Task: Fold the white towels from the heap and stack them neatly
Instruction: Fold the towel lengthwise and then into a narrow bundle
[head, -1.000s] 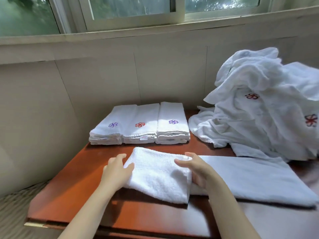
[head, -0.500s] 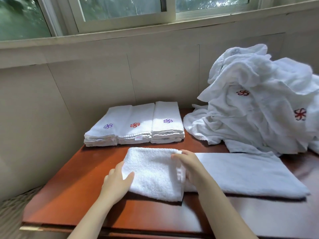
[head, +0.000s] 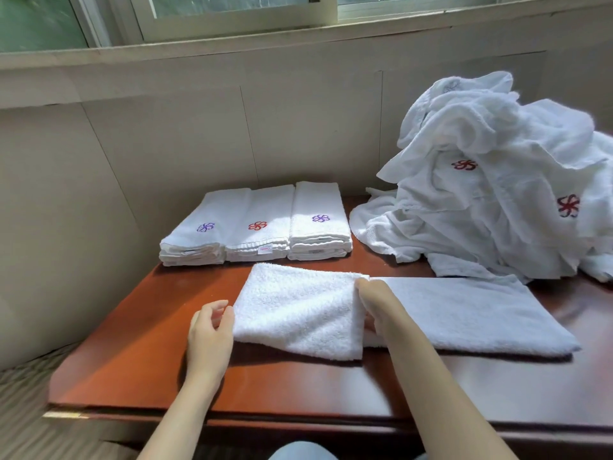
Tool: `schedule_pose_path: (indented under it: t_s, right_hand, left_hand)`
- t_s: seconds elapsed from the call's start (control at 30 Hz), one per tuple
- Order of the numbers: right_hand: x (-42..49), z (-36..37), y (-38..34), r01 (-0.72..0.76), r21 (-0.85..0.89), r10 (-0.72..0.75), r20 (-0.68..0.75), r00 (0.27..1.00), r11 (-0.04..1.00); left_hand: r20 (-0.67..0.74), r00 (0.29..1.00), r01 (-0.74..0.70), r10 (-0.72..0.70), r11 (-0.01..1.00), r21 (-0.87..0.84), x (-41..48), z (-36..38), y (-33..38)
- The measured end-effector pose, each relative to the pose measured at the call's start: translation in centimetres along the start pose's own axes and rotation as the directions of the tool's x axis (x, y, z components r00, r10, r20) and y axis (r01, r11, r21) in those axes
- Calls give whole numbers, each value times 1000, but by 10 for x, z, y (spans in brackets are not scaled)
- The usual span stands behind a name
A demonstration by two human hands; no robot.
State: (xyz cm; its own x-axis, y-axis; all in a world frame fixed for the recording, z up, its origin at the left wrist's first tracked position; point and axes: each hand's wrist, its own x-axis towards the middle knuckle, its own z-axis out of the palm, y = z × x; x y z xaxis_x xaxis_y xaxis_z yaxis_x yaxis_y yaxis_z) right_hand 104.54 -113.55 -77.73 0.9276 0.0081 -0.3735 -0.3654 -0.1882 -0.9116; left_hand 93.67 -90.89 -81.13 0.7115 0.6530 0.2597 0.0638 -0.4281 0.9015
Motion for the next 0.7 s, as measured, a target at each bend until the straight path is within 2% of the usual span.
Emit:
schedule_pose_path:
  t_s: [0.07,0.17,0.23,0.33,0.43,0.5,0.6,0.7]
  right_hand:
    - [-3,-1,1,-6,-16,6,37,999,1000]
    - [0,0,10,112,-73,-108,61,992,991]
    - [0,3,14,205,-130,-205,11,979,970]
    - [-5,0,12,287,-149,-301,-82,950,946]
    - [-8,-33,-2,338,-156,-363,-180,914,928]
    - [-6,-70,-17,358,-243,-413,-243,878,902]
    - [4,-135,-39,306,-418,-446,-293,846,855]
    - [19,-196,-35,101,-593,-376,-361,853,799]
  left_hand:
    - [11,1000,-1,1,1000,18,0,-1,0]
    - [28,1000,9,-10,1000,15,-2,-2,1]
    - [60,998,9,-10,1000,21,-3,-2,4]
    - [181,983,-9,-14,992,127,-4,0,12]
    - [329,944,-57,-10,980,192,1,4,31]
    - [397,917,-115,29,974,194,5,14,48]
    - [456,890,-155,27,957,244,9,41,73]
    - [529,843,-89,-99,943,319,2,79,89]
